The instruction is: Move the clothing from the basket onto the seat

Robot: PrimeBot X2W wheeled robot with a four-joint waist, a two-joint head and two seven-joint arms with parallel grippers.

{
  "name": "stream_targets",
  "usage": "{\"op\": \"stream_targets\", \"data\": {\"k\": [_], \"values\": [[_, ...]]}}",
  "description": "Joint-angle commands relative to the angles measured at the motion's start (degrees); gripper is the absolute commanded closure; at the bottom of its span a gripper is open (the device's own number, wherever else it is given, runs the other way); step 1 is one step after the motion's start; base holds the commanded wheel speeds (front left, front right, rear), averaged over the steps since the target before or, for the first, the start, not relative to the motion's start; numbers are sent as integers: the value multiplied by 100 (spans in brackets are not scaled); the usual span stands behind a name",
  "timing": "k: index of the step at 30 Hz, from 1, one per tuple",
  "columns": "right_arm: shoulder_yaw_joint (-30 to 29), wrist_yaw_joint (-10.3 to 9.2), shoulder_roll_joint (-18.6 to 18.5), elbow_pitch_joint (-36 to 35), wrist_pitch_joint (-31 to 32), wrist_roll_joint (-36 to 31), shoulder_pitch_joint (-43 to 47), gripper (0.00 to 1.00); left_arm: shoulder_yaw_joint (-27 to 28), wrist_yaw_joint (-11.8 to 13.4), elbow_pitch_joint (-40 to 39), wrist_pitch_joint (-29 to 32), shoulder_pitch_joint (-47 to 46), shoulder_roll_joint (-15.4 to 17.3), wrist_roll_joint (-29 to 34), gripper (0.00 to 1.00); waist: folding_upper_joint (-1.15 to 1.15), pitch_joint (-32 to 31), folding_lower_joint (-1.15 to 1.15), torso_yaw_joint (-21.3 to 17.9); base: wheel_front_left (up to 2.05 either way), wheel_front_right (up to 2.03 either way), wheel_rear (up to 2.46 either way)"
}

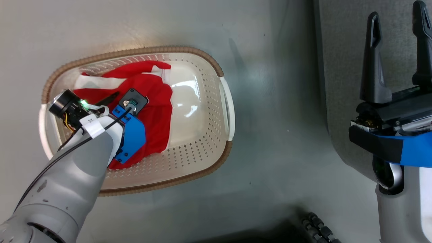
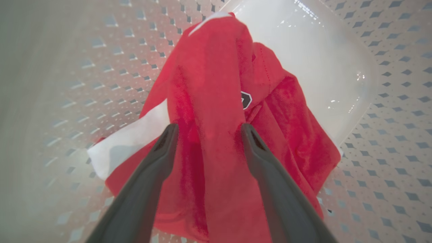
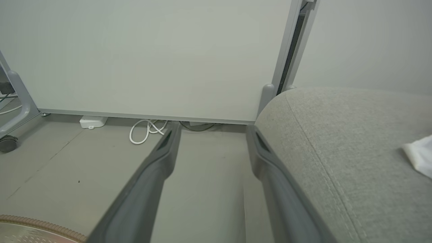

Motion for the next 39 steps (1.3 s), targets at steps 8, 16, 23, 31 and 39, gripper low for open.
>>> {"op": "stream_targets", "data": {"k": [8, 16, 23, 31, 39], "values": [[34, 3, 43, -268, -21, -61, -79, 0, -114, 158, 83, 409, -372, 76, 57, 0, 0, 540, -1, -131, 0, 0, 0], [5, 3, 55, -345, -21, -107, -72, 0, -140, 309, 105, 693, -504, 67, -5, 100, 0, 641, -1, -152, 0, 0, 0], [-15, 3, 64, -288, -21, -127, -93, 0, -122, 329, 107, 697, -602, -173, -114, 100, 0, 544, -1, -101, 0, 0, 0], [-67, 3, 54, -164, -21, -117, -66, 0, 31, 217, 114, 115, -387, -440, -376, 100, 0, 137, -1, 120, 0, 0, 0], [-117, 3, -43, 19, -21, -155, -4, 0, 218, 138, 103, -720, -94, -640, -683, 100, 0, -534, -1, 420, 0, 0, 0]]}}
